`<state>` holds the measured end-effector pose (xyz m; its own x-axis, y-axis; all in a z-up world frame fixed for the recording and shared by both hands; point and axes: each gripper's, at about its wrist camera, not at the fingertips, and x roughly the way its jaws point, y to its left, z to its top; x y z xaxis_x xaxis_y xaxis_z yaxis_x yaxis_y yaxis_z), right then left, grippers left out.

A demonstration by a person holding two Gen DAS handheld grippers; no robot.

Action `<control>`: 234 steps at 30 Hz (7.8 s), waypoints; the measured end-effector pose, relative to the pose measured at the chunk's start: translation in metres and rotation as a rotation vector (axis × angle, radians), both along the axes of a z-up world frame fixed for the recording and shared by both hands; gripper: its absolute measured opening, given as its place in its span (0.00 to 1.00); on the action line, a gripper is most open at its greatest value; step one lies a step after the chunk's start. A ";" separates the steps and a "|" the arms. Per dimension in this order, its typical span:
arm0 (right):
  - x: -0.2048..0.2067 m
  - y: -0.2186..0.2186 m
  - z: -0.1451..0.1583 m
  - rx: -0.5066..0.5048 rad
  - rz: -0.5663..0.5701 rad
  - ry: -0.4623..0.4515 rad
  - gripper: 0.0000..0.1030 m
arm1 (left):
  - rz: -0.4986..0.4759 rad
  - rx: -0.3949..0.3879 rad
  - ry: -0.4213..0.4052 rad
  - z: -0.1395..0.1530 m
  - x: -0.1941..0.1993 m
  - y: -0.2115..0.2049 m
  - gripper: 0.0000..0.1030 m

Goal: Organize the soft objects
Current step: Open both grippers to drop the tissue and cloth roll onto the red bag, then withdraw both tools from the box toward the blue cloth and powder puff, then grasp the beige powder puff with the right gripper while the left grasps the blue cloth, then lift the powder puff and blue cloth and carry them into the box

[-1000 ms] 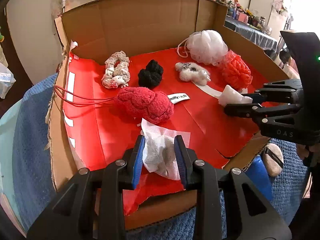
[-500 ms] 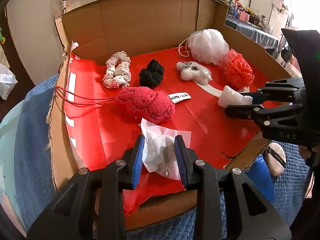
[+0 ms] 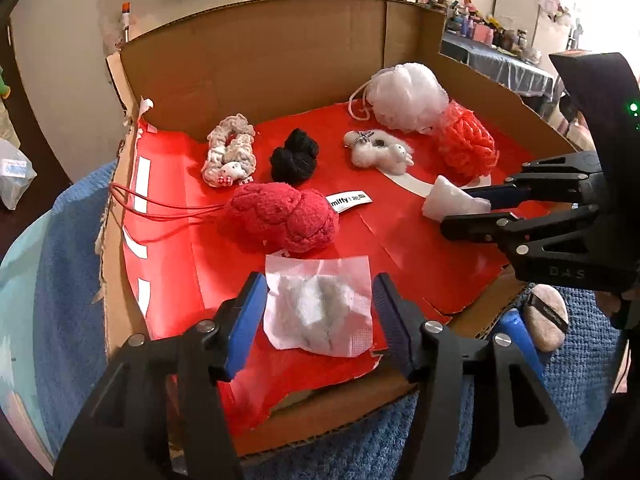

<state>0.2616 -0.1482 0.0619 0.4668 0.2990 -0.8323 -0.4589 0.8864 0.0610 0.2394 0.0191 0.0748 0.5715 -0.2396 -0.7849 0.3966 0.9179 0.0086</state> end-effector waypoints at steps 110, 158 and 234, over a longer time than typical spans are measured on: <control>-0.114 -0.037 -0.020 0.005 0.105 -0.069 0.80 | -0.050 0.000 -0.013 -0.016 -0.089 -0.055 0.57; -0.061 -0.061 0.062 -0.028 -0.061 -0.161 0.50 | -0.100 -0.234 -0.004 0.051 -0.046 -0.049 0.33; 0.019 -0.049 0.016 -0.219 -0.063 0.227 0.52 | 0.007 -0.045 0.179 -0.006 0.039 -0.072 0.33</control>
